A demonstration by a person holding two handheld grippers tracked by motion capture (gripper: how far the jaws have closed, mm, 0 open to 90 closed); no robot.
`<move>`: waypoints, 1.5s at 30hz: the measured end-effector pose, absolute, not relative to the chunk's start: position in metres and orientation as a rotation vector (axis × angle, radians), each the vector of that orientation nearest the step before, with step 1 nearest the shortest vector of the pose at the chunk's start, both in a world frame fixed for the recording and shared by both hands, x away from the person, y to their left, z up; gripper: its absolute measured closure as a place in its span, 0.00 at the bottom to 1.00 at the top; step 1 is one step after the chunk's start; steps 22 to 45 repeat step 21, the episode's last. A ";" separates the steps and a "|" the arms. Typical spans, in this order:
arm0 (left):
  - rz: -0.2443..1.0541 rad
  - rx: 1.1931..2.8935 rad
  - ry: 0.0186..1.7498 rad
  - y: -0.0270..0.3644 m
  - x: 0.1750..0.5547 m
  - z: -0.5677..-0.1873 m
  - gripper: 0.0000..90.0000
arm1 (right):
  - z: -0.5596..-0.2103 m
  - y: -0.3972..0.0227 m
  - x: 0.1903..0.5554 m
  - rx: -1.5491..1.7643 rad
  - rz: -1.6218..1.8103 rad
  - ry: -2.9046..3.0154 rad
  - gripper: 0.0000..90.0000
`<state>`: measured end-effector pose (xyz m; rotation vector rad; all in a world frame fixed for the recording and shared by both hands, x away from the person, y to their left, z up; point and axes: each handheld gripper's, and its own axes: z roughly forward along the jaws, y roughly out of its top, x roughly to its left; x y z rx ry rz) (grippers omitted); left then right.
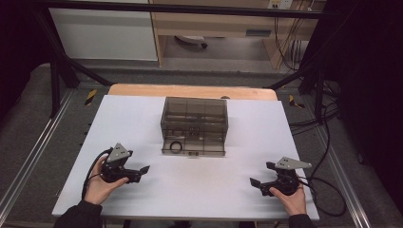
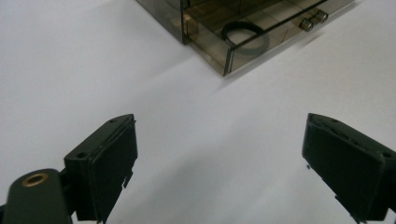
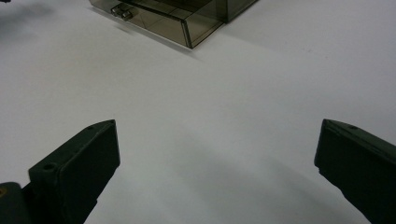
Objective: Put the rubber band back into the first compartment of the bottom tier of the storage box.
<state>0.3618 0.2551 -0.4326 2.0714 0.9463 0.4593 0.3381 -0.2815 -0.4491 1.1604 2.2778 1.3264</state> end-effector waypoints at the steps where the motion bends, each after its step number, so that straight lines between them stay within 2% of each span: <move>1: 0.459 2.073 0.950 0.257 0.361 -0.434 0.10 | -0.449 -0.281 0.338 1.161 1.326 2.278 0.01; 12: 0.453 2.054 0.971 0.278 0.352 -0.441 0.09 | -0.449 -0.281 0.338 1.162 1.329 2.283 0.01; 45: 0.462 2.066 0.969 0.279 0.351 -0.444 0.09 | -0.450 -0.281 0.338 1.155 1.323 2.290 0.01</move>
